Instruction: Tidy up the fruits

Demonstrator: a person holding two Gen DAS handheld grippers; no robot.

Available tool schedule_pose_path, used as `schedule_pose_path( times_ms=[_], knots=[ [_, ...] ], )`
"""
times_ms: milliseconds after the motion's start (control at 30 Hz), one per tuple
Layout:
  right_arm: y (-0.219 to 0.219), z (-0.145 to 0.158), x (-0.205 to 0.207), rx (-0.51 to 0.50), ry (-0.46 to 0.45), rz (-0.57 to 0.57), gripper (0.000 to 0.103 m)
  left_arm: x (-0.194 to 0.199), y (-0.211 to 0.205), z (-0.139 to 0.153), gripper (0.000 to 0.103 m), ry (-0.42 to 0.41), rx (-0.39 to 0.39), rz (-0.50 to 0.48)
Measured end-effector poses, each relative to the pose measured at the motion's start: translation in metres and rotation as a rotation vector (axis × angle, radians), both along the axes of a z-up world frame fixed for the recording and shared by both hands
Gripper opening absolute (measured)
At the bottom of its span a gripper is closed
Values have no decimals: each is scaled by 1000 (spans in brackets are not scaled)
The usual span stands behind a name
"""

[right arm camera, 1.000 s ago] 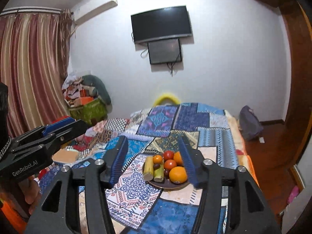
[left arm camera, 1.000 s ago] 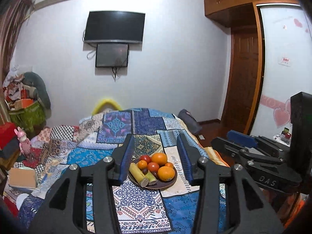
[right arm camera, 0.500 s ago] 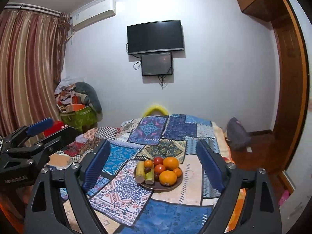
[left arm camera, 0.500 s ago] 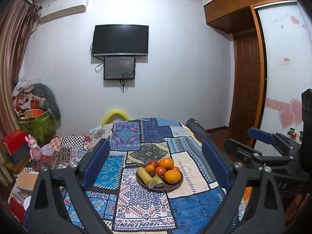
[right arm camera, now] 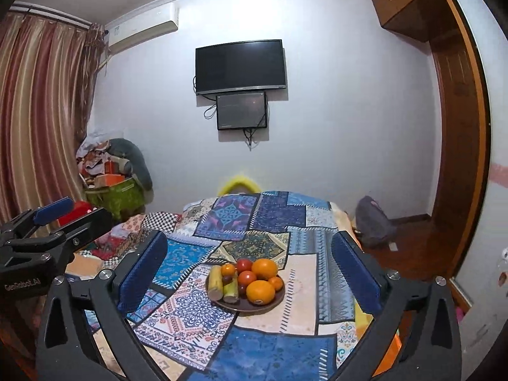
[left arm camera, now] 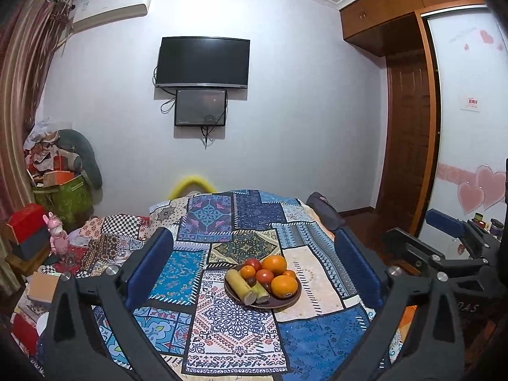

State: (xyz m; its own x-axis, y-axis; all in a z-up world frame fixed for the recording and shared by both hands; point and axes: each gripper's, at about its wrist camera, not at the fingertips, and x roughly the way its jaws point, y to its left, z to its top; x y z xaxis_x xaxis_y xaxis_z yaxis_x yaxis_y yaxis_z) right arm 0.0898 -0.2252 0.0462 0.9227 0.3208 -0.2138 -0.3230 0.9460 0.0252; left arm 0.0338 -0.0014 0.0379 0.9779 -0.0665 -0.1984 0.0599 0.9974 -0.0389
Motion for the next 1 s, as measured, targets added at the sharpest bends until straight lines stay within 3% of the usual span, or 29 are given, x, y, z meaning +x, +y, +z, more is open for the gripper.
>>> schedule_pose_path(
  times_ms=[1000],
  knots=[
    [-1,8,-2,18,-26,5,103,0,0,2,103,4,-22,-35]
  ],
)
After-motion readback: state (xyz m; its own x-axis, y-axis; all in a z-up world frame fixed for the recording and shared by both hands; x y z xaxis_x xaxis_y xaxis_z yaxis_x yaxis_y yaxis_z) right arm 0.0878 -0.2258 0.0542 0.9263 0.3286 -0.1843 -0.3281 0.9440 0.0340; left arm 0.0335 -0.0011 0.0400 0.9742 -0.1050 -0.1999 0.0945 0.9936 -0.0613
